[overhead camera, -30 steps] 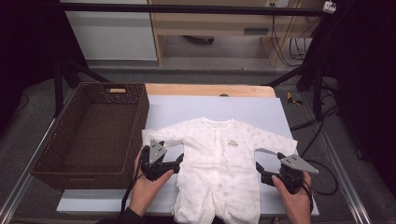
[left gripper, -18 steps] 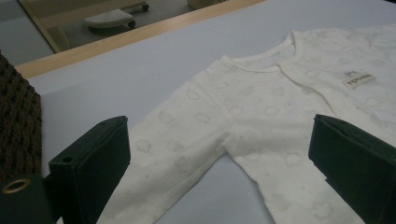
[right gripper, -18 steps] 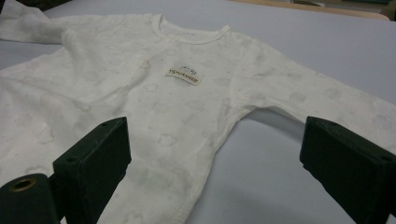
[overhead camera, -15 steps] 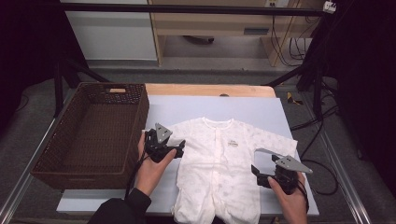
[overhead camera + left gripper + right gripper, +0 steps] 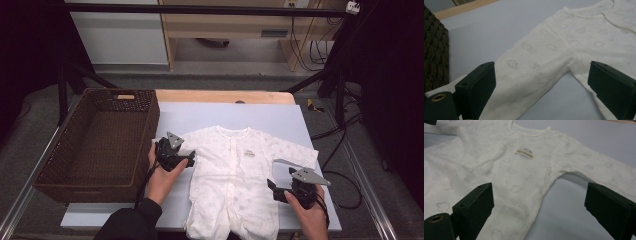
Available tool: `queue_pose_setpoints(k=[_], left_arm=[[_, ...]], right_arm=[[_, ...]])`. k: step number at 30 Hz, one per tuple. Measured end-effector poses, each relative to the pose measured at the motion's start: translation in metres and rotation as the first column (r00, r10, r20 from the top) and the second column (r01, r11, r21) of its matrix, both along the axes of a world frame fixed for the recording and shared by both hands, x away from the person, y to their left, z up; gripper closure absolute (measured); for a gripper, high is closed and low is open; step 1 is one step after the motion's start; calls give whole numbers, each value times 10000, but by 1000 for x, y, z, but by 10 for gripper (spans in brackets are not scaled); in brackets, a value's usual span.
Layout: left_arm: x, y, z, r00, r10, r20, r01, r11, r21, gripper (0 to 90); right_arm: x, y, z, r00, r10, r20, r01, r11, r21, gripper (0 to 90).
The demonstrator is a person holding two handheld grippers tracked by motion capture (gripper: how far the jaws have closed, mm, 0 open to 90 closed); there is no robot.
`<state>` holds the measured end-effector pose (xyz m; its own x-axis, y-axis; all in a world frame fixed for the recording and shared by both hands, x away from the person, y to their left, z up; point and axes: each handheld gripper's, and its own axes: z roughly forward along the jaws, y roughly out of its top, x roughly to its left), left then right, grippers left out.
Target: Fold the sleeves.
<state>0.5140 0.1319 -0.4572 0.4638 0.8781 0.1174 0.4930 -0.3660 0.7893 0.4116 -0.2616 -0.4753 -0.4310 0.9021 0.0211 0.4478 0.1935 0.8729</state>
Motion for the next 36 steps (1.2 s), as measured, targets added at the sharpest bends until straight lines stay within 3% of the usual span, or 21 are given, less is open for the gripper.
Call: queue_pose_setpoints(k=[8, 12, 23, 36], left_arm=[[2, 5, -3, 9992, 387, -139, -386, 9992, 80, 106], [3, 8, -4, 9983, 518, -261, -521, 9986, -94, 115], [3, 7, -9, 9980, 476, -408, -474, 9989, 53, 152], [0, 10, -12, 9970, 518, -581, -512, 9986, 110, 292]], right_arm=[[0, -1, -1, 10000, 1, -33, -1, 10000, -26, 87], [1, 0, -1, 10000, 36, -55, -36, 10000, -21, 85], [0, 1, -2, 9999, 69, -140, -69, 10000, 20, 84], [0, 0, -2, 9999, 89, -140, -88, 10000, 35, 83]])
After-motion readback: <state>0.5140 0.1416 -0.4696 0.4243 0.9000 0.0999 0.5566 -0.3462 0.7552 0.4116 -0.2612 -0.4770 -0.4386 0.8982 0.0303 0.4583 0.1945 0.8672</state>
